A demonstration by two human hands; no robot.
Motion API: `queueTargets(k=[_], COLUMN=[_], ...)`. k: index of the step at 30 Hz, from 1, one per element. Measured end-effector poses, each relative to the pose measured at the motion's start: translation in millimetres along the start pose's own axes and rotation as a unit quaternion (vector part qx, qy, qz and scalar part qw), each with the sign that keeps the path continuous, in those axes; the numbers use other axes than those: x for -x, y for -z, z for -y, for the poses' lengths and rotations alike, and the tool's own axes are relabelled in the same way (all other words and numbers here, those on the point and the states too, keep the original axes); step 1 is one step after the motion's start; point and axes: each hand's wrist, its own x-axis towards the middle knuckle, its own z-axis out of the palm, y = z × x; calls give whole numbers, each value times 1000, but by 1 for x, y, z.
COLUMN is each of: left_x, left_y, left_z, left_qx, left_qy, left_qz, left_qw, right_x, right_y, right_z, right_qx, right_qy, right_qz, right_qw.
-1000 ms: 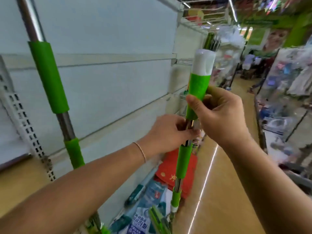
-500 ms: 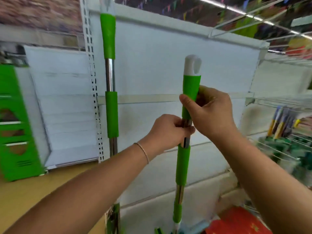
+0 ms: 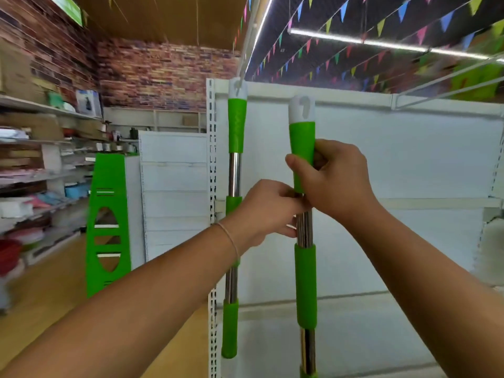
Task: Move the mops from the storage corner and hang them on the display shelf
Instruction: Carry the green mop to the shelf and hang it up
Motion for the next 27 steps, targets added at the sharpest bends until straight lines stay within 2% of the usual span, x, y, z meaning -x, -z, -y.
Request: queueTargets(k=[13,20,27], left_x=[36,48,38], left_y=[30,42,50], left_z=[-47,-55,-47], left_qx=[-13,-11,8], left_qy=[-98,-121,-96], left_qz=[-76,-124,-144], left_qw=[992,985,985], right_x=[-21,-36,-44], right_y=[13,11,-9], right_z=[58,75,74], right_qx=[-74,-109,-74], right_qy=[98,134,113], right_qz=[-77,-59,-21], right_qw=[989,983,991])
